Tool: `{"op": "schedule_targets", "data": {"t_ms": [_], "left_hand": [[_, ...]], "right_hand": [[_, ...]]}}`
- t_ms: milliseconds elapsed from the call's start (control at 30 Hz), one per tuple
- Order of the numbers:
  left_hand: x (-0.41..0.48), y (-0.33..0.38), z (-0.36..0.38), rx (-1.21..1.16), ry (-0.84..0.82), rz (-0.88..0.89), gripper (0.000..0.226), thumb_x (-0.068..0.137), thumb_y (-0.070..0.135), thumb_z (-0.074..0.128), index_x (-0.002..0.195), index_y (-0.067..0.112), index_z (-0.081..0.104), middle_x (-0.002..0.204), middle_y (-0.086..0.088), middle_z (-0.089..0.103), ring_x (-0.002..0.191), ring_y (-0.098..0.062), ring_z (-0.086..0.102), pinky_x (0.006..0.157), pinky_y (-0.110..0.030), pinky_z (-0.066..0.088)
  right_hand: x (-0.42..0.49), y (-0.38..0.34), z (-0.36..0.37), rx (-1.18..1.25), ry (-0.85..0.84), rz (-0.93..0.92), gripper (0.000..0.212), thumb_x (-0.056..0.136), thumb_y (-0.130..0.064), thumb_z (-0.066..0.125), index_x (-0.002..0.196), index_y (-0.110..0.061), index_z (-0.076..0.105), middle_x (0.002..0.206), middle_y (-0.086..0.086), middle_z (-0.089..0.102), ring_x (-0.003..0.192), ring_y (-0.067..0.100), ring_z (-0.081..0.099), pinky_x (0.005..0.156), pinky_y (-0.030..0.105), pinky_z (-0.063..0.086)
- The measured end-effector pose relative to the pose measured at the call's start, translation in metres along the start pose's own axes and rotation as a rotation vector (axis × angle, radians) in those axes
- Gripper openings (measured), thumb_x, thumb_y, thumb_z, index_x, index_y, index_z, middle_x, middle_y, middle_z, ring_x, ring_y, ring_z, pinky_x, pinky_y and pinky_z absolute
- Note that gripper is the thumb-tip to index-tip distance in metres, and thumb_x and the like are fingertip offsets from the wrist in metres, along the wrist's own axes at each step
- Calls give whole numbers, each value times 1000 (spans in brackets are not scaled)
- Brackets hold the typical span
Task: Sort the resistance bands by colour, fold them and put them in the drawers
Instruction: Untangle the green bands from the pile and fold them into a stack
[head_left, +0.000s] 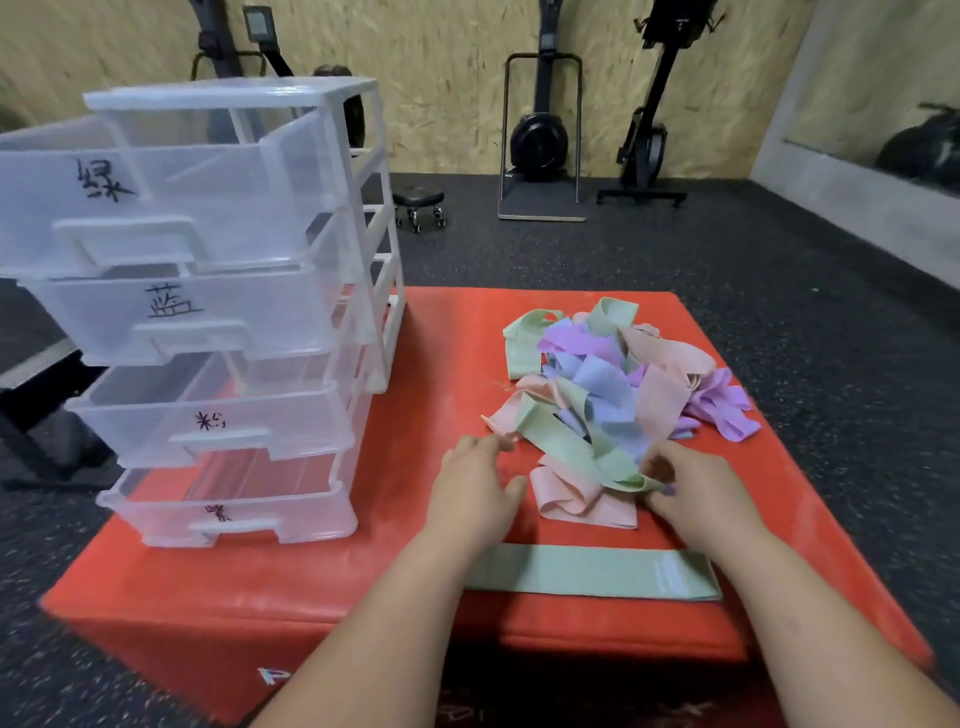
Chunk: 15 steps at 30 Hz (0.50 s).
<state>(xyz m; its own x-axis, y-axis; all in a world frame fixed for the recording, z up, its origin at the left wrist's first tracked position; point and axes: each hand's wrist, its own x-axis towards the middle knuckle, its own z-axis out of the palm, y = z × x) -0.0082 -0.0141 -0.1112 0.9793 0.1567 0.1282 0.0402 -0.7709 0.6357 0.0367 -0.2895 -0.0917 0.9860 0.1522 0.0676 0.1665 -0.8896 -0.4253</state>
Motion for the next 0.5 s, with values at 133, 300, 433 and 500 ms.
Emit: {"op": "schedule_targets", "data": {"t_ms": [133, 300, 433, 500], "left_hand": [[2, 1, 1, 24, -1, 5, 48, 90, 34, 71, 137, 28, 63, 127, 0, 62, 123, -28, 56, 105, -40, 46], [10, 5, 4, 19, 38, 29, 47, 90, 30, 71, 136, 25, 64, 130, 0, 64, 125, -27, 56, 109, -41, 44], [20, 8, 11, 64, 56, 44, 45, 92, 31, 70, 136, 28, 63, 137, 2, 59, 126, -29, 50, 110, -40, 42], [27, 7, 16, 105, 72, 53, 47, 92, 31, 70, 139, 28, 62, 140, 3, 58, 124, -29, 49, 109, -40, 42]], "right_hand": [[5, 7, -5, -83, -47, 8, 38, 72, -17, 77, 91, -46, 61, 94, -16, 73, 92, 17, 70, 74, 35, 55], [18, 7, -8, -97, 15, -18, 37, 84, -12, 67, 108, -38, 75, 104, -6, 74, 93, 23, 66, 69, 33, 45], [31, -16, 0, 14, 140, -119, 27, 88, -26, 70, 114, -35, 73, 117, -10, 70, 101, 19, 64, 80, 35, 50], [35, -28, 9, 12, 87, -192, 32, 87, -40, 74, 119, -35, 71, 119, -14, 68, 108, 17, 61, 83, 34, 50]]}}
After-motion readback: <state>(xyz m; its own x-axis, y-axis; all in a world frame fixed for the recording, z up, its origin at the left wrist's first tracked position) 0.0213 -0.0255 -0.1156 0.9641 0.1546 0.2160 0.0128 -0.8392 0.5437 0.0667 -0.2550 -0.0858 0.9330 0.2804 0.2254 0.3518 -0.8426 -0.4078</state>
